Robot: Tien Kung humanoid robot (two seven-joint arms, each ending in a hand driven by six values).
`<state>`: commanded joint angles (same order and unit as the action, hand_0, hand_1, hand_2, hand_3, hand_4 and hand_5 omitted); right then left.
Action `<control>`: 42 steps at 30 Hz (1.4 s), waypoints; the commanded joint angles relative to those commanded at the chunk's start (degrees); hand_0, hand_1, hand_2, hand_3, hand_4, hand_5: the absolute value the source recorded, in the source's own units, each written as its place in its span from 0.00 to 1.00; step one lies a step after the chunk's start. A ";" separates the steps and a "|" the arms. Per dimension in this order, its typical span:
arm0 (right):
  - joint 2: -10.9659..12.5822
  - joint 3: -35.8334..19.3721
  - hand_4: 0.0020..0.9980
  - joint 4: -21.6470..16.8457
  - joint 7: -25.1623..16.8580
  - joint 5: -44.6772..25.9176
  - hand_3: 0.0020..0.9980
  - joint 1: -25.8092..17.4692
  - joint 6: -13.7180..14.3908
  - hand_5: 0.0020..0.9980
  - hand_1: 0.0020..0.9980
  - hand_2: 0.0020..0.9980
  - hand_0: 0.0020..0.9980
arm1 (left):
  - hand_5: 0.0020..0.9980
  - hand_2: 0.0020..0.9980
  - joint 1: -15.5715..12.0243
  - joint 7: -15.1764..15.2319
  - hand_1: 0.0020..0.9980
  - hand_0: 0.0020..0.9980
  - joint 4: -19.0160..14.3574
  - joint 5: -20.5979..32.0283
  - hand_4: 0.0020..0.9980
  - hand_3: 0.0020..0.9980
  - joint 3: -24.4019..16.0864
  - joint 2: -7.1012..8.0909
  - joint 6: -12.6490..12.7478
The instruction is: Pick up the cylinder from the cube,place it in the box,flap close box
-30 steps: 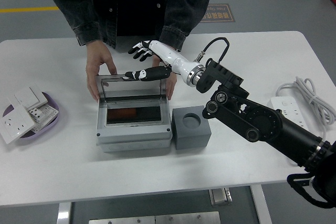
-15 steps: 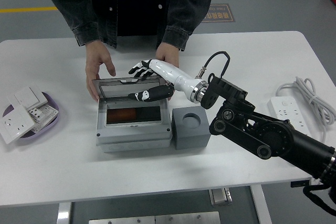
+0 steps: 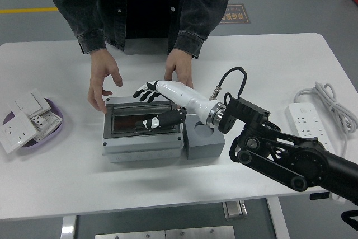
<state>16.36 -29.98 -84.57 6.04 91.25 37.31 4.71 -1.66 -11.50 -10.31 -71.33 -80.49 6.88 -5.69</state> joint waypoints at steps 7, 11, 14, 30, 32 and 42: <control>0.95 1.68 0.86 -0.10 0.73 0.07 0.72 -1.38 -1.38 0.44 0.64 0.68 0.71 | 0.32 0.66 0.05 0.32 0.67 0.64 0.00 0.61 0.75 0.70 0.59 0.02 -0.01; 1.55 -0.81 0.83 -0.70 0.46 0.49 0.72 -2.75 -1.19 0.45 0.64 0.69 0.70 | 0.32 0.66 0.00 0.35 0.67 0.64 0.00 0.66 0.76 0.70 0.56 0.01 0.00; 2.47 -4.71 0.81 -2.34 0.07 1.45 0.71 -4.97 -0.97 0.45 0.64 0.69 0.70 | 0.32 0.66 -0.09 0.23 0.67 0.64 0.00 0.44 0.75 0.70 0.19 0.00 0.02; -1.02 -35.94 0.79 -4.18 -7.78 -7.24 0.70 -24.00 -0.32 0.44 0.63 0.68 0.67 | 0.32 0.66 -2.66 -0.68 0.67 0.64 0.00 0.39 0.75 0.70 -1.55 -0.18 0.27; -1.10 -39.65 0.80 -4.26 -8.58 -8.43 0.70 -26.40 -0.84 0.43 0.63 0.68 0.65 | 0.32 0.66 -2.81 -0.75 0.67 0.64 0.00 0.39 0.75 0.70 -1.81 -0.19 0.31; -2.06 -53.79 0.78 -5.62 -12.47 -13.51 0.71 -33.87 -2.36 0.43 0.65 0.69 0.66 | 0.32 0.66 -2.48 -0.70 0.67 0.64 0.00 0.92 0.75 0.70 -1.46 -0.70 0.26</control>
<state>14.30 -83.77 -90.19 -6.43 77.74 3.44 2.36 -4.14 -12.20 -10.31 -70.41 -81.95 6.17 -5.43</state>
